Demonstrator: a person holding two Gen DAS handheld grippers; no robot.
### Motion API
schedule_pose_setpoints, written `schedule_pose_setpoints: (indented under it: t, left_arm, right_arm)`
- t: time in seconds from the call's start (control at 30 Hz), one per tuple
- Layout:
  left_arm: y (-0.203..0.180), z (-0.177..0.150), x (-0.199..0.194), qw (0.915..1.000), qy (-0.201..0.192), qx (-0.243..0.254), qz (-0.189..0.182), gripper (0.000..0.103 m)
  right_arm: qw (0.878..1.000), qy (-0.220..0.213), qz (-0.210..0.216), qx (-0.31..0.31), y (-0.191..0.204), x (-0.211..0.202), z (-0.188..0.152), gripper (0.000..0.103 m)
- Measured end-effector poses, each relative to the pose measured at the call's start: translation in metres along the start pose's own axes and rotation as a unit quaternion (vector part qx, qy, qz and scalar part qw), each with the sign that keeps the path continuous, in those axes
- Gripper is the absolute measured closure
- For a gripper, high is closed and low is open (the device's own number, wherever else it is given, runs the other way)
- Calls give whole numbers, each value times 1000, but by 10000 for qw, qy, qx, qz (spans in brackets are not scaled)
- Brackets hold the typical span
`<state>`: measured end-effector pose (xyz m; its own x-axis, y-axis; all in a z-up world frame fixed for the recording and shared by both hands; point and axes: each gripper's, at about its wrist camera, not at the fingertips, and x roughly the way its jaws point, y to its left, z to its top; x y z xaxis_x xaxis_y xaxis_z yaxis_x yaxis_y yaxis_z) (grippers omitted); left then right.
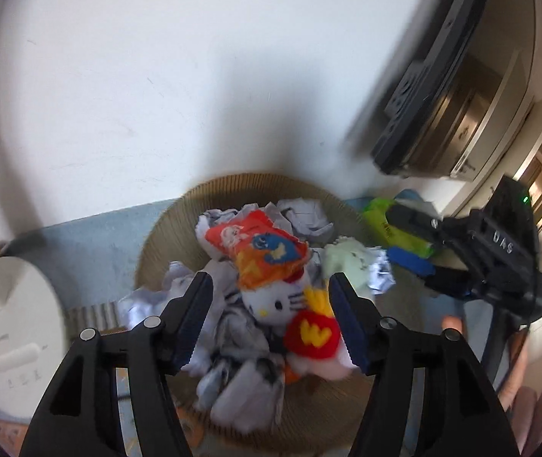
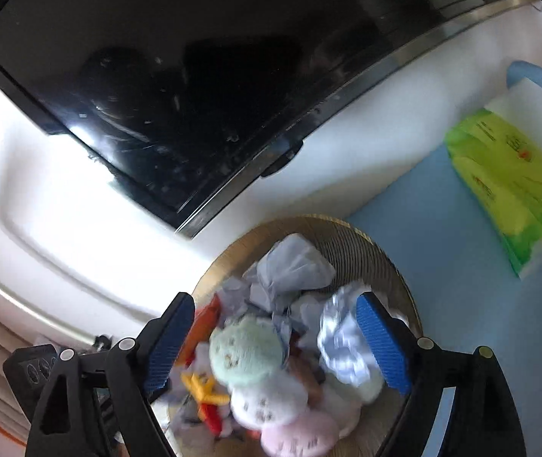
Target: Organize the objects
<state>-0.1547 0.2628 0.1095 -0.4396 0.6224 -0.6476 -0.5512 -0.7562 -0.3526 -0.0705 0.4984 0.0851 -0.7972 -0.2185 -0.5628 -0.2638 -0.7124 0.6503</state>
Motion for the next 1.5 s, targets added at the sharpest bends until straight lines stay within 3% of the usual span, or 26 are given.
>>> schedule_pose_setpoints:
  t: [0.13, 0.23, 0.3, 0.33, 0.43, 0.53, 0.63, 0.7, 0.77, 0.9, 1.0, 1.13, 1.5]
  left_arm:
    - [-2, -20, -56, 9989, -372, 101, 254, 42]
    - [7, -51, -112, 9969, -596, 23, 518, 41]
    - [16, -75, -141, 9946, -723, -90, 735, 14]
    - [26, -99, -163, 9912, -882, -240, 956, 7]
    - [58, -155, -197, 9822, -914, -438, 1579, 3]
    - [92, -204, -227, 9691, -683, -642, 2283, 3]
    - [118, -242, -231, 9616, -491, -867, 2559, 3]
    - [131, -255, -228, 9581, -367, -964, 2673, 3]
    - [141, -266, -227, 9557, -442, -1107, 2690, 3]
    - [156, -273, -223, 9529, -396, -1389, 2666, 3]
    - [165, -271, -210, 9482, -33, -1509, 2795, 1]
    - [151, -268, -192, 9431, 354, -1027, 3144, 0]
    - [150, -269, -192, 9440, 330, -981, 3134, 0]
  right_arm:
    - [9999, -17, 153, 23, 6, -34, -16, 17]
    - [9993, 46, 350, -115, 22, -64, -47, 13]
    - [9971, 311, 691, -28, 30, -75, -87, 8]
    - [9956, 431, 837, 24, 28, -76, -99, 7]
    - [9890, 1111, 973, -58, 44, -65, -169, 7]
    - [9824, 1583, 331, -936, 76, -47, -236, 7]
    - [9721, 1201, -618, -1920, 102, -39, -280, 7]
    - [9549, 976, -1230, -2519, 119, -33, -306, 7]
    - [9442, 783, -1522, -2813, 125, -24, -323, 7]
    - [9241, 655, -2388, -2910, 118, -9, -316, 7]
    - [9280, 889, -2376, -2729, 106, -7, -309, 7]
    - [9295, 975, -2410, -2617, 99, -7, -306, 0]
    - [9287, 1005, -2382, -2658, 100, -6, -307, 0]
